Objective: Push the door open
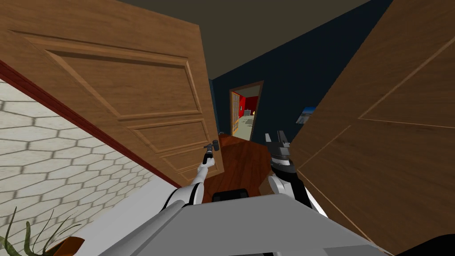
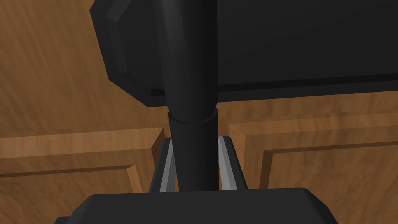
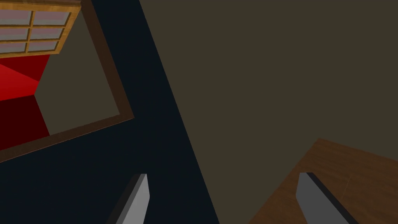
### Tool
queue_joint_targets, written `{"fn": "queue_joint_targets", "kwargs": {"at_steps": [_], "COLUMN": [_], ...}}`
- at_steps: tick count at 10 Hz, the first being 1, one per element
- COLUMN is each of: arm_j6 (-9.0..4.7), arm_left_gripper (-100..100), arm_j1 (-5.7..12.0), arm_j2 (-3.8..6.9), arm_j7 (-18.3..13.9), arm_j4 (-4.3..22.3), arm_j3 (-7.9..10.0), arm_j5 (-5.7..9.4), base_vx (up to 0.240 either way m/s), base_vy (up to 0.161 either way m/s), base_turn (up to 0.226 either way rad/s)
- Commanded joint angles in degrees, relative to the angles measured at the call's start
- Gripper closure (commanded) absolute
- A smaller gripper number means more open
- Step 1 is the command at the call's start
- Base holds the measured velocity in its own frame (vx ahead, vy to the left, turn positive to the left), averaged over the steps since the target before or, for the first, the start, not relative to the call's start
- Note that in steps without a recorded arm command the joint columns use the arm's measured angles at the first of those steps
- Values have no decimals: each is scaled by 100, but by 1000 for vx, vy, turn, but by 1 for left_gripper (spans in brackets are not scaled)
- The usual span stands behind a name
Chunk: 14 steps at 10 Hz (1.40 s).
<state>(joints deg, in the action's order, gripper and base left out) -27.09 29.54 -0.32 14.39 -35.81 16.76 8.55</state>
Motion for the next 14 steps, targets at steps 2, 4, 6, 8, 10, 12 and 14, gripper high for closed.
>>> {"fn": "queue_joint_targets", "kwargs": {"at_steps": [2,4,6,8,10,12,14], "arm_j6": [-15,-17,-18,-20,-23,-24,-26], "arm_left_gripper": [100,100,100,100,100,100,100], "arm_j1": [-35,-26,-17,-8,6,11,20], "arm_j2": [131,141,147,144,129,122,100], "arm_j7": [-57,-83,-110,-137,-179,-192,-219], "arm_j4": [-93,-78,-62,-46,-22,-14,2], "arm_j3": [-88,-152,-219,-287,-390,-424,-491], "arm_j5": [-3,-8,-13,-18,-25,-28,-33], "base_vx": [134,75,79,79,94,58,66], "base_vy": [36,1,-5,-14,-13,-21,-26], "base_turn": [173,101,153,133,152,84,97]}}
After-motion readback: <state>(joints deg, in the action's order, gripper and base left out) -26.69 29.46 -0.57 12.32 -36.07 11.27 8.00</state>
